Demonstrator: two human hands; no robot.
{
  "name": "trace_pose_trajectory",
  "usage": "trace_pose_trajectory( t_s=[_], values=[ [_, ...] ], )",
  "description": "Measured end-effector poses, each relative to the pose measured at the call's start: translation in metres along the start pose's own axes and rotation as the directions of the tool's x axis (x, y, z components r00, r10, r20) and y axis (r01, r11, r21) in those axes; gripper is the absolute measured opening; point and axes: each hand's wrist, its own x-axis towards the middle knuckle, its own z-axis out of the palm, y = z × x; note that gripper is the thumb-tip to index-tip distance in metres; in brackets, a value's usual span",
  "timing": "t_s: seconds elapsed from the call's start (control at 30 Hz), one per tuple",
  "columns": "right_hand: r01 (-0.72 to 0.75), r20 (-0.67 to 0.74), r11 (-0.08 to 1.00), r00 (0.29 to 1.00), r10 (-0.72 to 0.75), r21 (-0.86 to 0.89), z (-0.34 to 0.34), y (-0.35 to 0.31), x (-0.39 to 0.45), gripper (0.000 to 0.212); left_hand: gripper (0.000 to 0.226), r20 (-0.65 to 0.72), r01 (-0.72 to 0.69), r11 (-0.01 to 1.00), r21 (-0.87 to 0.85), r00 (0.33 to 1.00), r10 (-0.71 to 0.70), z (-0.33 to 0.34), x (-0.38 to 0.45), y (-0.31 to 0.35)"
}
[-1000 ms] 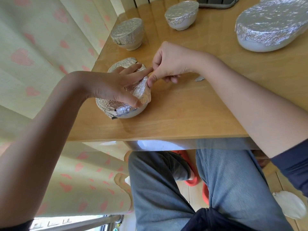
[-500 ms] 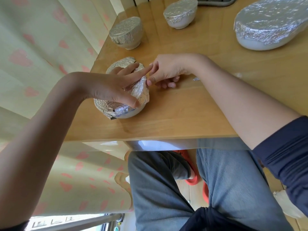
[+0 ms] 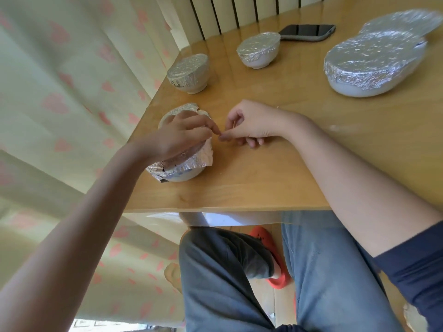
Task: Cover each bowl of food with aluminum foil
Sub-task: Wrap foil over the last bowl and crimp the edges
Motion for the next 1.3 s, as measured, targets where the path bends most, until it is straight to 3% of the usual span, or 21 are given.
trace_pose_trajectory(
  t_s=[0.23, 0.33, 0.4, 0.47, 0.53, 0.6, 0.67, 0.8, 0.97, 1.3],
  values=[
    [0.012, -0.051, 0.995, 0.999, -0.007, 0.099, -0.001, -0.005, 0.001, 0.022, 0.033, -0.04, 0.082, 0.984, 0.158, 0.996, -0.077, 0.003, -0.004, 0.006],
    [0.004, -0.037, 0.987, 0.999, 0.002, 0.158, 0.005, -0.011, -0.005, 0.012, 0.039, -0.151, 0.224, 0.974, 0.027, 0.964, -0.218, 0.008, -0.005, 0.004],
    [0.016, -0.008, 0.989, 1.0, -0.015, 0.145, 0.004, -0.014, -0.014, 0.014, 0.046, -0.072, 0.26, 0.955, -0.141, 0.96, -0.272, 0.005, -0.016, 0.004],
    [0.041, 0.032, 0.994, 0.998, -0.045, 0.104, 0.0, -0.021, -0.023, 0.024, 0.05, 0.034, 0.132, 0.979, -0.153, 0.991, -0.128, -0.001, -0.033, -0.001],
    [0.08, 0.083, 0.995, 0.993, -0.085, 0.063, -0.003, -0.029, -0.03, 0.025, 0.062, 0.124, 0.086, 0.992, -0.097, 0.99, -0.074, -0.015, -0.037, -0.006],
    [0.086, 0.144, 0.995, 0.985, -0.094, 0.059, -0.002, -0.034, -0.035, 0.026, 0.086, 0.189, 0.148, 0.989, -0.002, 0.971, -0.145, -0.028, -0.034, 0.002],
    [0.062, 0.173, 0.996, 0.982, -0.072, 0.062, 0.002, -0.035, -0.039, 0.037, 0.096, 0.288, 0.149, 0.984, 0.094, 0.943, -0.17, -0.032, -0.035, 0.005],
    [0.086, 0.021, 0.996, 0.996, -0.085, -0.028, 0.017, -0.031, -0.044, 0.059, 0.092, 0.303, 0.118, 0.985, 0.125, 0.941, -0.151, -0.028, -0.025, 0.01],
    [0.219, -0.176, 0.976, 0.961, -0.214, 0.009, 0.033, -0.025, -0.039, 0.045, 0.088, 0.308, 0.094, 0.984, 0.152, 0.941, -0.138, -0.025, -0.02, 0.004],
    [0.284, -0.198, 0.952, 0.945, -0.259, 0.115, 0.034, -0.02, -0.028, 0.033, 0.091, 0.322, 0.023, 0.983, 0.18, 0.943, -0.081, -0.025, -0.025, 0.002]
  ],
)
